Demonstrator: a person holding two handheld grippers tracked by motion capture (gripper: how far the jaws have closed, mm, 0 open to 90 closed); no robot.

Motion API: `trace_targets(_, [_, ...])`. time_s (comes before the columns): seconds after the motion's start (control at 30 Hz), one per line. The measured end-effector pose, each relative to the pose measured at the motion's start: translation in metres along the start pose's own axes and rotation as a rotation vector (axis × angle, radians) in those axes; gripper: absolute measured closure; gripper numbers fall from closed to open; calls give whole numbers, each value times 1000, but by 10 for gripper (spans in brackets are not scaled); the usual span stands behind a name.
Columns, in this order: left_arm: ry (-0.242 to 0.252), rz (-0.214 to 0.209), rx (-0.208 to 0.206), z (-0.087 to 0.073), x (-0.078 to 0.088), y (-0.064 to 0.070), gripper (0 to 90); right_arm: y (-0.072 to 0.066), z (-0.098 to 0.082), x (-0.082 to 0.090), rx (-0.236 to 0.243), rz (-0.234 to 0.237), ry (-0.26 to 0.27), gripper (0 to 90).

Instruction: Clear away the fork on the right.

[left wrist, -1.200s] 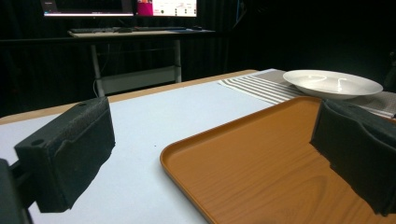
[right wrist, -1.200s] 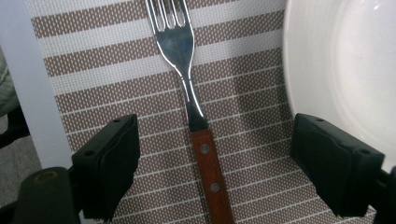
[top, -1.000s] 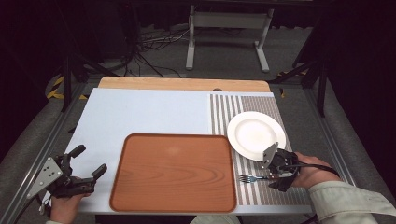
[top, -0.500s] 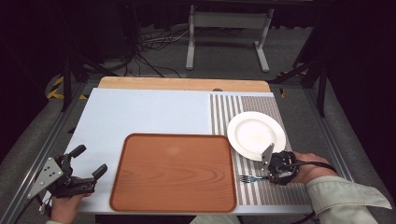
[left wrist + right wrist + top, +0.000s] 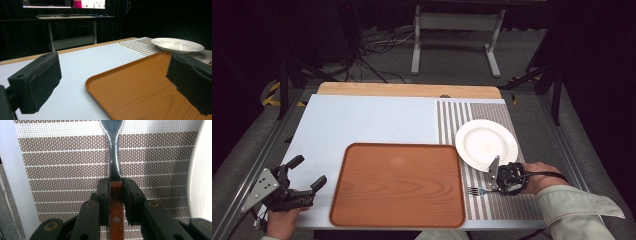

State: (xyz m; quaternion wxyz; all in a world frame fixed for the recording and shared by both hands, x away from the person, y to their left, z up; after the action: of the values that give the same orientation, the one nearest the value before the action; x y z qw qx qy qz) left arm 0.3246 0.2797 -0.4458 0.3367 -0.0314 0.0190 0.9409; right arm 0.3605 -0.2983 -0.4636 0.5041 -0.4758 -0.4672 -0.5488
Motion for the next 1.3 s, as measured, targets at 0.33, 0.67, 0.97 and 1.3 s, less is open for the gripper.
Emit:
trace_targets(0.33, [2,0,-1,0,0,0,4,-1,1,0,26,-8,-4,776])
trace_targets(0.67, [1,1,-3,0,0,0,4,-1,7,9,26,-28,12,779])
trace_targets(0.97, [2,0,-4,1,0,0,4,-2,16,32,15,-68,73,779])
trace_targets(1.3, [3,-1,-4,0,-1,1,4,-3,33,52,-20,-104,181,779])
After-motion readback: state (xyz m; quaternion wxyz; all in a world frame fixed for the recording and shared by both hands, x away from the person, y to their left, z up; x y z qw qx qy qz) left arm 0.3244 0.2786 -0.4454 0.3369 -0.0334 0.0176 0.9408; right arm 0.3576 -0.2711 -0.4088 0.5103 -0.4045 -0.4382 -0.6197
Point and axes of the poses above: each handheld gripper's, and its own axes: x roughly backward along the jaws, z roughly out of its top, y roughly to its right, the point moved 5 cm from there along -x, roughly forward along the jaws, and after that the axes turned 9 degrees about y, right-handed, at the moved point
